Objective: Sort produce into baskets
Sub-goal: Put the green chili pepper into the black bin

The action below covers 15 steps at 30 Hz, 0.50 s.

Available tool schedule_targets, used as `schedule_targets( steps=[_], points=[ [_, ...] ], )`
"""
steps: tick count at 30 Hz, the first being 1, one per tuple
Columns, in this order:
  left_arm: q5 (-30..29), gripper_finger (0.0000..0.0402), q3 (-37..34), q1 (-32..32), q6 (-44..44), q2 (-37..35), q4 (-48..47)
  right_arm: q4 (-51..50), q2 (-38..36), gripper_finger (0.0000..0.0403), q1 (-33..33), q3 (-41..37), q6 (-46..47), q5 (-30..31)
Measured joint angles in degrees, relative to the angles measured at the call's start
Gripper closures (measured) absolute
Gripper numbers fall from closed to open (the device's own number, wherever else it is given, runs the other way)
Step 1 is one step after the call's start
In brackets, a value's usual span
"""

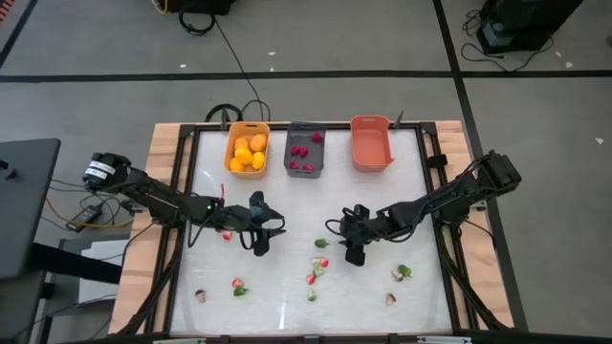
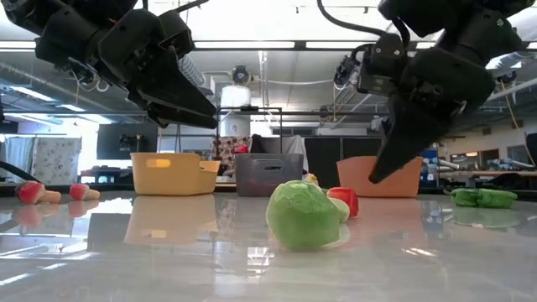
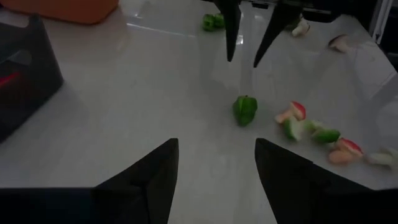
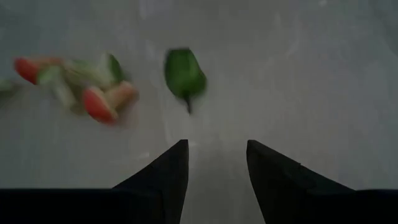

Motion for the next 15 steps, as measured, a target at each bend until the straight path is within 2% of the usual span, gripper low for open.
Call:
schedule_targets(
  steps=[7,15],
  points=[
    [0.0,0.0184,0.02,0.0,-1.19,0.0,-0.16,-10.4,-3.19,0.0229,0.38,0.0,3.78,2.89],
    [0.0,0.0184,0.02,0.0,-1.13,0.0,-0.35,-24.69,-10.16,0.0229,1.55,0.0,9.39,4.49]
  ],
)
